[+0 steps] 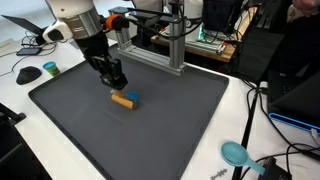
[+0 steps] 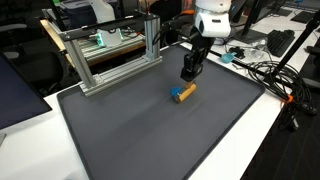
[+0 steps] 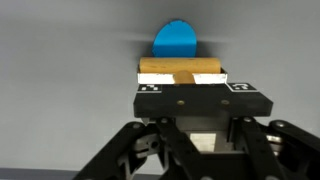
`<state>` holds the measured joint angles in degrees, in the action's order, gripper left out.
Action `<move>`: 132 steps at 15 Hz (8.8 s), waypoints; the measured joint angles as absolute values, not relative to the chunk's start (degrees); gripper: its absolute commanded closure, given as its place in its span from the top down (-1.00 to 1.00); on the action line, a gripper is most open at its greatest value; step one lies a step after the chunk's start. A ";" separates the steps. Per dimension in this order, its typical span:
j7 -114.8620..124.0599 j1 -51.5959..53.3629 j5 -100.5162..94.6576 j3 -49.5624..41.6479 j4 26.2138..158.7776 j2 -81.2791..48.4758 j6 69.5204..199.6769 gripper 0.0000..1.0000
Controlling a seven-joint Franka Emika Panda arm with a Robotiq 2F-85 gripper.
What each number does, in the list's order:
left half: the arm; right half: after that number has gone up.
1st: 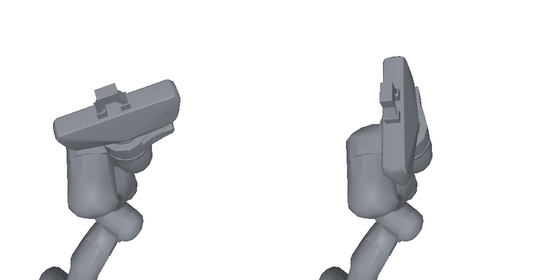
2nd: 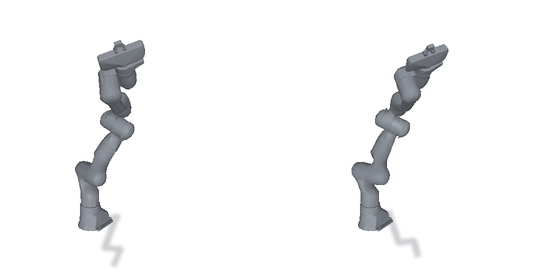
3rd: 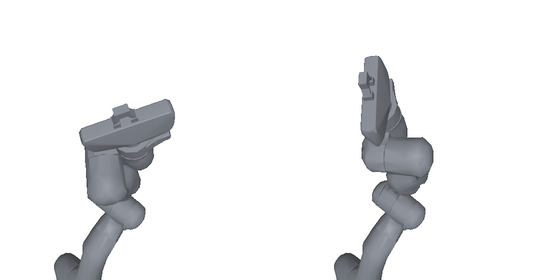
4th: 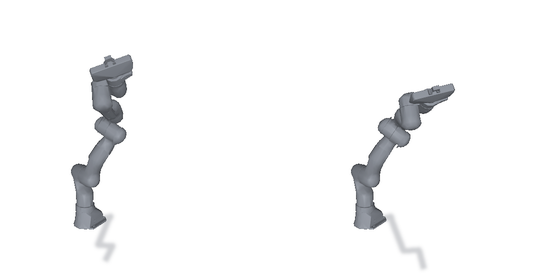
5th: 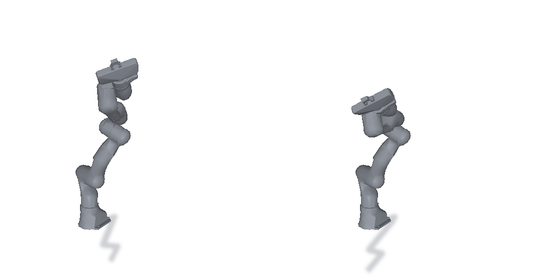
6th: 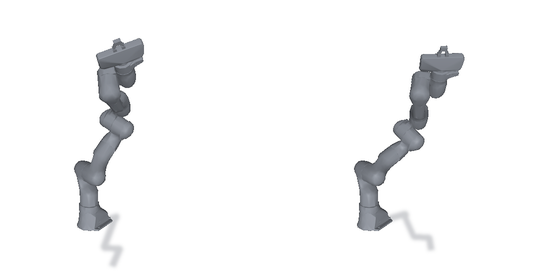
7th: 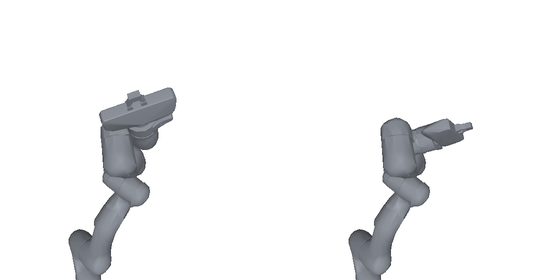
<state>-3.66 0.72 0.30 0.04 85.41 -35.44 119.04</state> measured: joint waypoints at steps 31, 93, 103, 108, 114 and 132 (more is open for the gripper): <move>40.51 1.37 9.22 -4.07 98.94 -25.11 124.29 -0.07; 33.42 -2.76 14.55 -4.18 78.67 -39.90 106.63 -0.57; 31.52 -2.67 14.53 -4.09 78.66 -39.90 106.36 -0.57; 30.88 -2.47 14.46 -4.09 78.63 -39.91 106.09 -0.57; 30.21 -2.19 14.28 -4.08 78.52 -39.96 105.76 -0.57; 30.86 -1.85 14.28 -4.24 78.17 -40.31 105.39 -0.57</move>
<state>30.86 -1.85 14.28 -4.24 78.17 -40.31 105.39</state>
